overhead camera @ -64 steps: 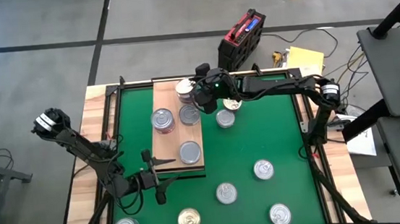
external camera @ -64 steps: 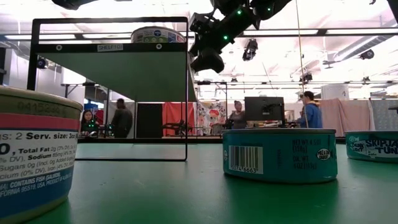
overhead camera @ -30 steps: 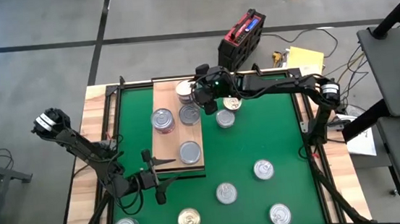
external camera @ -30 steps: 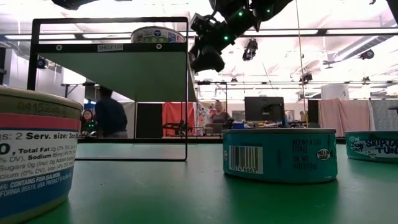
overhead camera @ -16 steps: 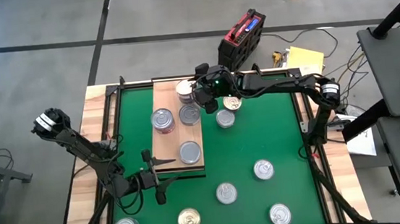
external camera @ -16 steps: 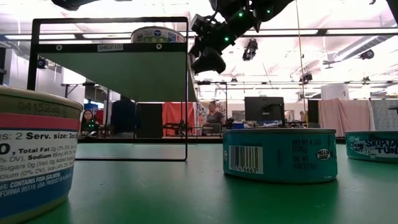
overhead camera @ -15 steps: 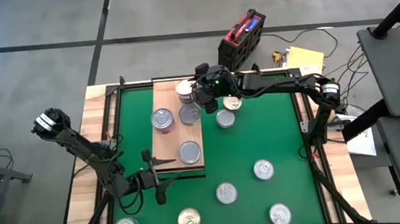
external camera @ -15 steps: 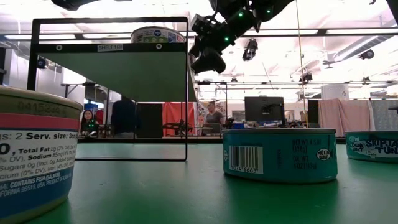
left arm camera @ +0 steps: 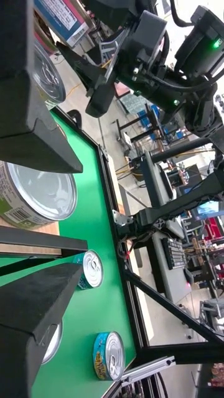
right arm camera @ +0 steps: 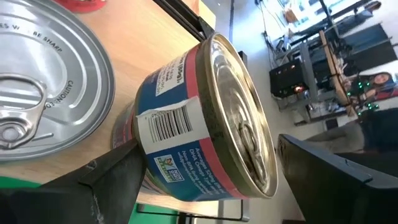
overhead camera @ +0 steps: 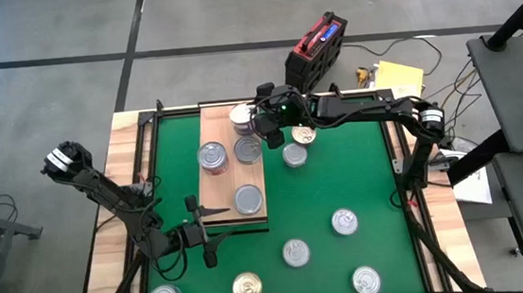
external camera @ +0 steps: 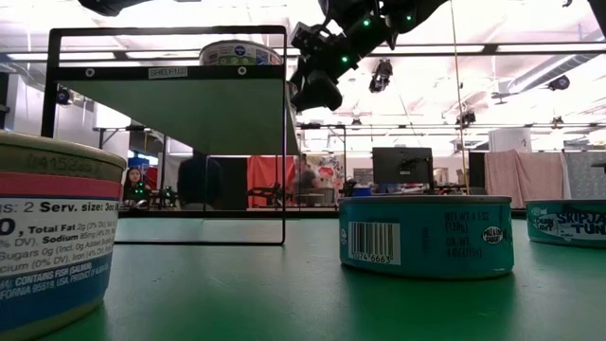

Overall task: Stack canned seafood by type on shelf
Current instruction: Stack the blue and pink tuna can on top of the blue tuna can on the shelf, then put the green and blue tuna can on the shelf

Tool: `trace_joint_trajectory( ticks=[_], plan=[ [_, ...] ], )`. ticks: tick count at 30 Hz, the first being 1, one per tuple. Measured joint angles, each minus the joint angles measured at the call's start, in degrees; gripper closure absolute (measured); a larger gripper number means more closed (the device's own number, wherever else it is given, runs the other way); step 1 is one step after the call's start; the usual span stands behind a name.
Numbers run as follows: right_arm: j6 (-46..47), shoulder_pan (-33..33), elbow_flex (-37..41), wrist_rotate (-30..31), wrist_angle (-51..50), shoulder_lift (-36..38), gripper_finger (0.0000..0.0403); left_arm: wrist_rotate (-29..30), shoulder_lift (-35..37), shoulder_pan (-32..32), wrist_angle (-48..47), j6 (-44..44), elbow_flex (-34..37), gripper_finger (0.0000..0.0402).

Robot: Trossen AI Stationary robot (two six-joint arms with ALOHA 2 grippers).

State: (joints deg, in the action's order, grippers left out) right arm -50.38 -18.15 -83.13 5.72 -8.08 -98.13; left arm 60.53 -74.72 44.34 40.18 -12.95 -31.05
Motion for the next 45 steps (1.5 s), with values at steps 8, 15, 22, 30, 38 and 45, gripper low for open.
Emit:
trace_joint_trajectory(
  ticks=[8,15,22,30,38,45],
  plan=[
    [1.86,0.00,0.00,0.30,-0.17,0.00,0.0062,0.00,0.00,0.01,0.00,0.22,0.00,0.0169],
    [3.51,0.00,-0.96,0.30,-0.93,0.07,0.0080,0.00,0.00,0.02,0.00,0.20,0.00,0.0169],
    [3.53,0.00,-2.90,0.30,-2.87,0.20,0.0095,0.00,0.00,0.02,0.00,0.20,0.00,0.0169],
    [4.87,0.00,-3.37,0.30,-8.81,0.09,0.0088,0.00,0.00,0.02,-0.04,0.20,0.00,0.0169],
    [4.47,0.00,-3.85,0.32,-6.55,-0.07,0.0078,0.00,0.00,-0.15,-0.17,0.02,0.00,0.0169],
    [5.43,0.25,-3.85,0.32,-9.28,0.42,0.0079,0.00,0.00,-0.20,-0.31,0.42,0.00,0.0169]
  ],
)
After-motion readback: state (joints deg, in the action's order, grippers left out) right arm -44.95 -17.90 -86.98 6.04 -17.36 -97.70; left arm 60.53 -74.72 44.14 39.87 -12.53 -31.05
